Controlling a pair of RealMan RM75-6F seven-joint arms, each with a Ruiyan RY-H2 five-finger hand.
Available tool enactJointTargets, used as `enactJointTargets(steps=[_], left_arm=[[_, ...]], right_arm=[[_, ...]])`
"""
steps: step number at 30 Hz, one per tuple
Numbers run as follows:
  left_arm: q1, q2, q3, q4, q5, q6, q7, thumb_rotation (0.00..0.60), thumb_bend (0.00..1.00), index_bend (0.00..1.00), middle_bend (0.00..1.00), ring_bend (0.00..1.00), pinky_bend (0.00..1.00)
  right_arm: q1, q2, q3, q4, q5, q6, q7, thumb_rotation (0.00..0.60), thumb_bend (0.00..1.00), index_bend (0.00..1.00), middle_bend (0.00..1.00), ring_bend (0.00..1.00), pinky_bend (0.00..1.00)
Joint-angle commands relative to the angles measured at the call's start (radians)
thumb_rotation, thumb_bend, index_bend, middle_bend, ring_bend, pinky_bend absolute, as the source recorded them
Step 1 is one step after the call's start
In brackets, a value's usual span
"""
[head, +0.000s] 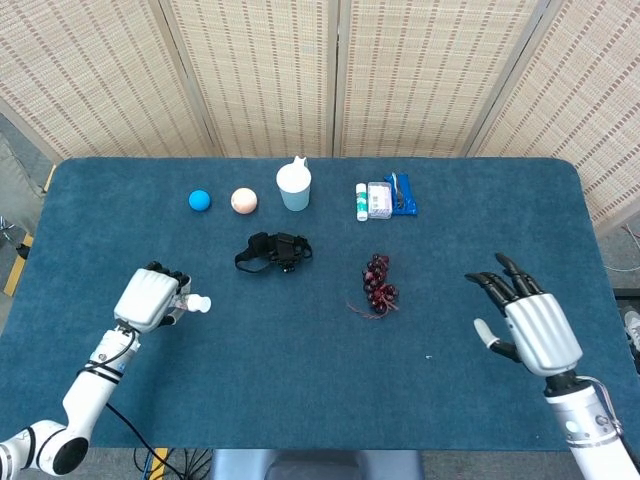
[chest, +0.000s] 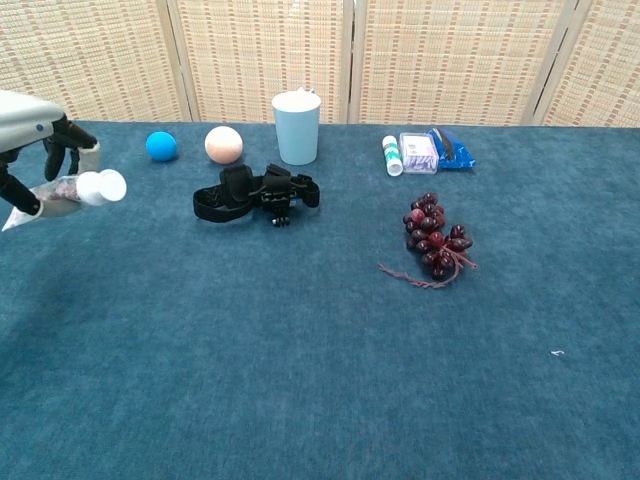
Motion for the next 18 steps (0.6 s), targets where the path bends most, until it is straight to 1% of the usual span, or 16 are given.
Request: enactJointTargets(steps=[1,5,7,9,12,18], left_arm=[[-0.034,0.027,-0.021,-0.061,-0.031,-0.023,0.068,0.6,0.37,0.56,0.71,0.52,0.31],[-0.068,0.041,-0.034,-0.123,-0.074,-0.044,0.149,0.6,0.37,0.56,0.72,0.53,0.31],[-0.082,0.041,-0.039,-0.146,-0.091,-0.049,0.18,0.6,0.37,0.56,0.72,0.53,0.31],[-0.1,0.039,-0.043,-0.166,-0.117,-0.058,0.216,0.6,0.37,0.56,0.72,0.53,0.31],[-0.127,0.032,-0.048,-0.184,-0.16,-0.071,0.262,0.6,0.37,0.56,0.73,0.53,0.31],[-0.18,0.015,-0.06,-0.195,-0.255,-0.087,0.33,0.6,0.37,0.56,0.73,0.53,0.31]], right_arm=[[0.055,-0.032,0.01,-0.012,-0.034,-0.055,-0.027,0.6,0.3,0.23,0.36,0.12,0.21],[0.128,-0.065,0.027,-0.024,-0.038,-0.133,-0.063,0.6,0.3,0.23,0.41,0.17,0.22],[0.16,-0.082,0.037,-0.027,-0.028,-0.169,-0.084,0.6,0.33,0.23,0.44,0.21,0.26],[0.196,-0.102,0.048,-0.028,-0.008,-0.211,-0.11,0.6,0.34,0.23,0.46,0.23,0.28],[0.243,-0.134,0.061,-0.026,0.029,-0.262,-0.146,0.6,0.35,0.23,0.5,0.29,0.33],[0.317,-0.186,0.082,-0.02,0.111,-0.334,-0.203,0.6,0.36,0.23,0.6,0.41,0.44]])
